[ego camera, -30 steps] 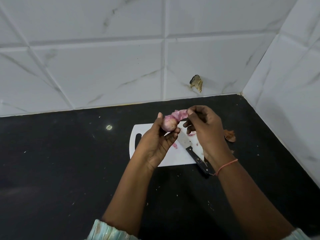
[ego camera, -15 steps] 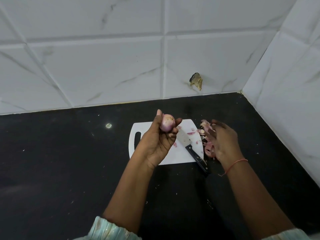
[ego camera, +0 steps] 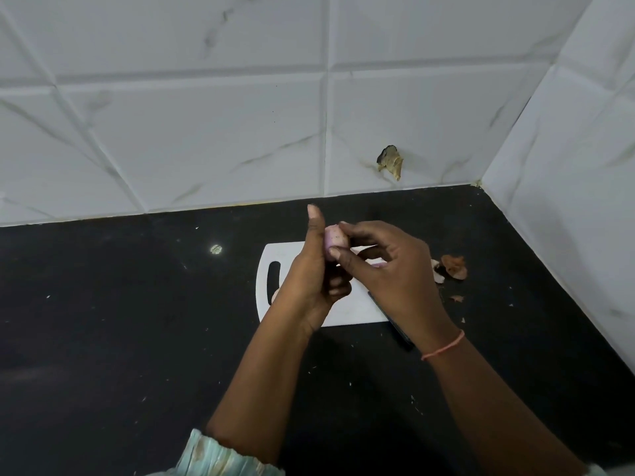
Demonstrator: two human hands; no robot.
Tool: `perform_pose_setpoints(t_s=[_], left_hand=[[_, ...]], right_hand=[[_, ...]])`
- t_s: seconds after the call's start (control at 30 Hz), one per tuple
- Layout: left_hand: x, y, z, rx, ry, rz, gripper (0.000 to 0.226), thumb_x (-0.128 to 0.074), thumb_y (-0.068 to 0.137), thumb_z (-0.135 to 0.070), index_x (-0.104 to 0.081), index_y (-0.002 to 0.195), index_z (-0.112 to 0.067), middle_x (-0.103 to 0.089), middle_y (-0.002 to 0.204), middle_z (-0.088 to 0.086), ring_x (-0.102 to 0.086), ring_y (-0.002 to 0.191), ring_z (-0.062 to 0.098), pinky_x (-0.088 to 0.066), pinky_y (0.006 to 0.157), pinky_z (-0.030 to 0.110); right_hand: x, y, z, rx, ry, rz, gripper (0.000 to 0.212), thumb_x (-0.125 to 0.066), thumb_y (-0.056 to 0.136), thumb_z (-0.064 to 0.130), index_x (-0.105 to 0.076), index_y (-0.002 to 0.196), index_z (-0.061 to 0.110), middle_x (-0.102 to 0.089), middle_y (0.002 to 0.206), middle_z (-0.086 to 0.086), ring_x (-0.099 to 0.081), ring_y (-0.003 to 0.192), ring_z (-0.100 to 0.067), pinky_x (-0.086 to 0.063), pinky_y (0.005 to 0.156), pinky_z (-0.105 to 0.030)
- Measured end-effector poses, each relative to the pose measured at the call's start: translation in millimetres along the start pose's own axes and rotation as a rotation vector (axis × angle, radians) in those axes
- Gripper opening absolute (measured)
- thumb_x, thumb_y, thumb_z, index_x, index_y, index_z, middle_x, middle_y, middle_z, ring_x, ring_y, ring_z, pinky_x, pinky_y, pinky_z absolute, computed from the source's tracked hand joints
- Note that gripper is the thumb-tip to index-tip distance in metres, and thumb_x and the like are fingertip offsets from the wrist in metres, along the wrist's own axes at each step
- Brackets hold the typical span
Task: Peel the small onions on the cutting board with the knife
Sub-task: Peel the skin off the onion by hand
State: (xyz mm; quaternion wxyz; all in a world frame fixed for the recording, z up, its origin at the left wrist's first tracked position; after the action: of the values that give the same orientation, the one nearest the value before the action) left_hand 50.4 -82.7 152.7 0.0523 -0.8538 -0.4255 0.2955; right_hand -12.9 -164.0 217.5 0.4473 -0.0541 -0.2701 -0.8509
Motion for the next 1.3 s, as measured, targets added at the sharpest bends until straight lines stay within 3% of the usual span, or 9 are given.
perform_pose_setpoints(t_s=[0.13, 0.3, 0.5, 0.67, 0.73, 0.9, 1.03, 1.17, 1.3], left_hand=[[1.2, 3.1, 2.6, 0.042, -0.055, 0.074, 0.048, -0.032, 0.099, -0.050, -0.059, 0.091, -0.011, -0.046, 0.083, 0.013, -0.027, 0.046, 0.010, -0.017, 0.046, 0.024], [1.1, 3.7, -2.1, 0.009, -0.038, 0.125, 0.039, -0.023, 0.096, -0.034, -0.052, 0.083, -0.010, -0.040, 0.067, 0.006, -0.023, 0.048, 0.011, -0.016, 0.048, 0.027], [5.2, 4.9, -1.4, -0.011, -0.043, 0.063, 0.034, -0.030, 0.097, -0.034, -0.053, 0.090, -0.010, -0.043, 0.102, 0.020, -0.026, 0.046, 0.010, -0.019, 0.046, 0.025], [4.0, 2.7, -4.2, -0.025, -0.036, 0.082, 0.033, -0.031, 0.097, -0.033, -0.052, 0.087, -0.009, -0.045, 0.065, 0.006, -0.024, 0.048, 0.010, -0.020, 0.044, 0.022], [2.7, 1.4, -5.0, -0.023, -0.034, 0.098, 0.032, -0.033, 0.097, -0.034, -0.052, 0.086, -0.010, -0.042, 0.063, 0.003, -0.022, 0.050, 0.011, -0.019, 0.045, 0.023], [1.8, -2.1, -7.2, -0.040, -0.029, 0.111, 0.031, -0.035, 0.101, -0.033, -0.053, 0.099, -0.008, -0.047, 0.075, 0.008, -0.028, 0.053, 0.012, -0.029, 0.045, 0.021], [1.4, -4.1, -21.5, -0.164, -0.060, 0.142, 0.027, -0.039, 0.104, -0.019, -0.058, 0.122, -0.017, -0.065, 0.097, 0.006, -0.048, 0.064, 0.016, -0.047, 0.065, 0.027], [-0.8, -6.3, -28.1, -0.249, -0.004, 0.185, 0.036, -0.040, 0.104, -0.008, -0.058, 0.134, -0.018, -0.066, 0.120, 0.009, -0.058, 0.093, 0.021, -0.052, 0.078, 0.029], [5.2, -5.6, -27.6, -0.247, -0.042, 0.134, 0.038, -0.049, 0.101, -0.009, -0.052, 0.138, -0.009, -0.065, 0.111, 0.012, -0.061, 0.081, 0.016, -0.053, 0.071, 0.026]], right_hand=[[3.6, 0.5, -4.1, -0.047, 0.093, -0.033, 0.029, -0.076, 0.082, 0.015, -0.072, 0.111, 0.012, -0.073, 0.103, 0.007, -0.069, 0.093, -0.004, -0.054, 0.078, -0.016], [4.0, -0.7, -4.8, -0.083, 0.128, -0.024, 0.027, -0.072, 0.086, 0.014, -0.071, 0.113, 0.018, -0.073, 0.102, 0.009, -0.070, 0.089, -0.004, -0.060, 0.069, -0.028], [4.3, -1.1, 4.9, 0.027, 0.070, -0.063, 0.027, -0.071, 0.088, 0.010, -0.068, 0.113, 0.021, -0.070, 0.098, 0.015, -0.069, 0.091, 0.000, -0.052, 0.076, -0.012], [4.3, -1.6, 4.8, 0.071, 0.024, -0.088, 0.019, -0.066, 0.092, 0.009, -0.072, 0.110, 0.014, -0.075, 0.097, 0.001, -0.070, 0.089, -0.007, -0.058, 0.076, -0.025], [5.8, -2.1, 0.7, 0.059, 0.025, -0.105, 0.017, -0.066, 0.092, 0.009, -0.074, 0.108, 0.010, -0.075, 0.097, 0.000, -0.071, 0.089, -0.009, -0.060, 0.075, -0.031], [11.5, 0.6, -9.3, -0.068, 0.143, -0.164, 0.016, -0.066, 0.090, 0.005, -0.072, 0.105, 0.010, -0.073, 0.095, 0.002, -0.071, 0.086, -0.012, -0.059, 0.064, -0.027], [15.1, 4.9, -13.9, -0.132, 0.273, -0.155, 0.027, -0.067, 0.090, 0.013, -0.065, 0.117, 0.013, -0.070, 0.102, -0.002, -0.069, 0.094, -0.015, -0.056, 0.071, -0.022], [9.6, 6.7, -2.6, -0.018, 0.096, -0.078, 0.038, -0.077, 0.082, 0.018, -0.065, 0.118, 0.018, -0.063, 0.109, 0.004, -0.066, 0.098, -0.007, -0.054, 0.078, -0.018], [14.0, 7.2, 8.2, 0.114, -0.046, -0.113, 0.031, -0.077, 0.082, 0.016, -0.070, 0.112, 0.014, -0.063, 0.100, 0.002, -0.065, 0.089, -0.006, -0.052, 0.075, -0.016]])
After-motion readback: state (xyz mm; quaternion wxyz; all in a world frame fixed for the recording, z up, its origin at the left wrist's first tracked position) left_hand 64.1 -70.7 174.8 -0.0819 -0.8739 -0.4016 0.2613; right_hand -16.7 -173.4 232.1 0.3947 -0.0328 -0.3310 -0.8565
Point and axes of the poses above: each hand's wrist, its own y-axis towards the middle knuckle, its own x-axis out of the back of the hand, z = x × y, the point moved 9 cm from there along y, towards the middle knuckle
